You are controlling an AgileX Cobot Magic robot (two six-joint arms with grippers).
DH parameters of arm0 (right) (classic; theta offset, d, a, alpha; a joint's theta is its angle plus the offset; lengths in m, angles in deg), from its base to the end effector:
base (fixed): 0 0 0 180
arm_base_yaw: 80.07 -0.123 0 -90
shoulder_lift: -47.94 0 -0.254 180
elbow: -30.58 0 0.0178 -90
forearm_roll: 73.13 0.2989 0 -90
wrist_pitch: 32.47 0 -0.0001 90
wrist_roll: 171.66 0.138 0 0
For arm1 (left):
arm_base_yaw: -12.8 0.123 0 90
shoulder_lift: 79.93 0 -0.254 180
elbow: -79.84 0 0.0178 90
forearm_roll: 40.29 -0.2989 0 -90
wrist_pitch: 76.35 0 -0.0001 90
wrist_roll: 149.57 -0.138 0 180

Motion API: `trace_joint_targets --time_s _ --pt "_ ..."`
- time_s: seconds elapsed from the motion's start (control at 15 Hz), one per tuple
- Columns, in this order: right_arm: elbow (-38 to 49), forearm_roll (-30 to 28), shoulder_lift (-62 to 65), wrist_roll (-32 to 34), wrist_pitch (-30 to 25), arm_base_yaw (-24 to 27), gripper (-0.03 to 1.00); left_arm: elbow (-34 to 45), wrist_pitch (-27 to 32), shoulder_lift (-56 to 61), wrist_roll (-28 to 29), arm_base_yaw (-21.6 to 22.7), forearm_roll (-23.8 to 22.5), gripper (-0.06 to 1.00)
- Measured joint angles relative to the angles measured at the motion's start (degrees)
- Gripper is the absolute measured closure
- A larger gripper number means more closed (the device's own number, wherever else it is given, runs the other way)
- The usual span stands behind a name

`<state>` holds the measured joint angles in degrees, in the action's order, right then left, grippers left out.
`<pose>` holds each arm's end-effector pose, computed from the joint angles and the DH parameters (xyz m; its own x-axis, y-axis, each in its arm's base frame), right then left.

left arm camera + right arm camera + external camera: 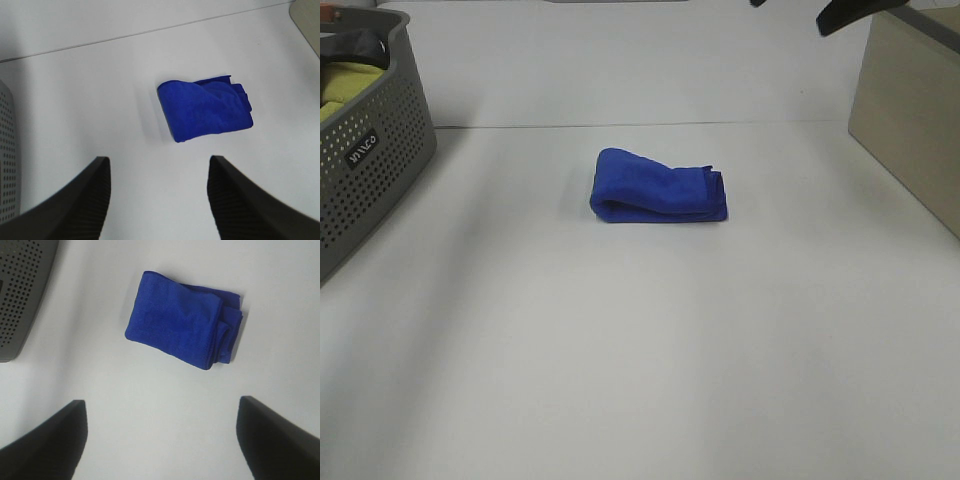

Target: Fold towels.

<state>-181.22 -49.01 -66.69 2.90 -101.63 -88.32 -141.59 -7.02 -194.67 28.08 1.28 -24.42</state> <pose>0.4511 0.1187 0.2982 -0.8772 -0.0684 -0.4753 -0.2658 0.8935 0.3620 0.4532 -0.1284 0.3515 -0.7902 0.1029 -0.6042 0.3017 0.9234 -0.2374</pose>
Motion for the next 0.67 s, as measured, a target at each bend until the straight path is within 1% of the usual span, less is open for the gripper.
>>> trace_joint_targets --time_s 0.13,0.2,0.27,0.33,0.53,0.67 --pt "4.3 -2.12 7.22 0.06 0.0 0.0 0.2 7.39 0.0 7.56 0.0 0.0 -1.55 0.39" --pt "5.9 -2.75 9.28 0.06 0.0 0.0 0.2 9.74 0.0 9.68 0.0 0.0 -2.06 0.39" --pt "9.63 -4.01 13.41 0.11 0.0 0.0 0.2 14.21 0.06 13.58 0.0 0.0 -2.58 0.39" --pt "17.7 -5.96 21.14 0.17 0.0 0.0 0.2 24.64 -0.4 22.4 0.0 0.0 -2.98 0.39" --pt "33.35 -7.39 34.55 0.17 -0.17 0.0 0.2 41.54 -3.38 36.78 -0.74 0.0 -3.04 0.39" --pt "44.0 -7.56 42.91 -0.17 0.29 0.0 0.2 53.46 -4.24 46.35 -1.15 0.0 -3.27 0.39"
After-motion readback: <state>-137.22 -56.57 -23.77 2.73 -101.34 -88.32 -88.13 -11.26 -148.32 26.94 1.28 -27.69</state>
